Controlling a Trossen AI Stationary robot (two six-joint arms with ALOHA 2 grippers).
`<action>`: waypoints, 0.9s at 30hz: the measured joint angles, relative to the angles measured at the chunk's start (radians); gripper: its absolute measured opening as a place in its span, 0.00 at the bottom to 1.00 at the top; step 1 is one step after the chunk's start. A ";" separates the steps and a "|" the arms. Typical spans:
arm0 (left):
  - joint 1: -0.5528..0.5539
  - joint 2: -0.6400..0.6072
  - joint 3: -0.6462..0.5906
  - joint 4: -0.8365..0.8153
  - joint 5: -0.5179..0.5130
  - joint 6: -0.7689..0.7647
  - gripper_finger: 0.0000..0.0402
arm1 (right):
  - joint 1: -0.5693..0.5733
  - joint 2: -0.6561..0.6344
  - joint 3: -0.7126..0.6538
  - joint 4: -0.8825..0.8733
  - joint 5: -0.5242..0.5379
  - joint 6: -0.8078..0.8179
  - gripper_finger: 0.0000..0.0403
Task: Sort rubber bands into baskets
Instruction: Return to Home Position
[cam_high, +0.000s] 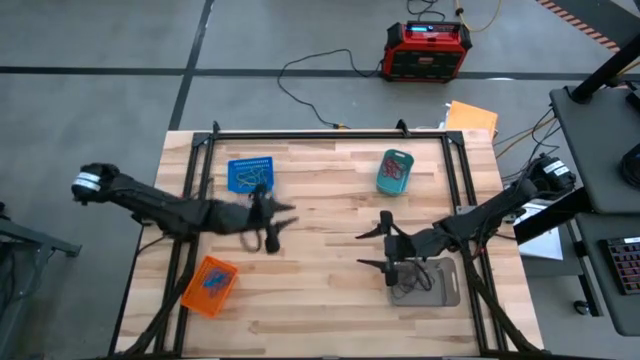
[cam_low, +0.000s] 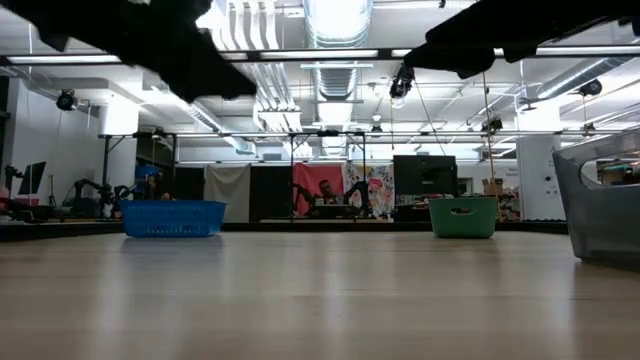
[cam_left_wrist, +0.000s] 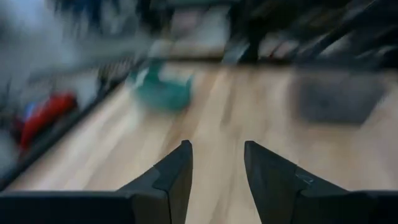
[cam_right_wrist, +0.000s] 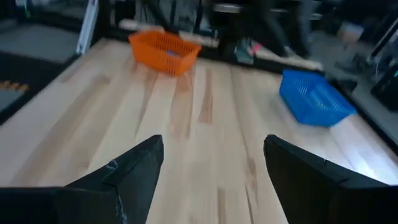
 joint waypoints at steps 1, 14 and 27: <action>-0.041 0.000 -0.013 0.077 -0.016 0.041 0.32 | -0.005 0.000 -0.018 0.043 0.000 -0.016 0.67; -0.167 0.024 -0.029 0.320 -0.063 0.143 0.32 | -0.021 -0.004 -0.021 0.117 0.117 -0.140 0.65; 0.059 -0.103 -0.096 0.314 0.240 0.187 0.32 | -0.260 -0.011 -0.018 0.172 -0.176 -0.198 0.66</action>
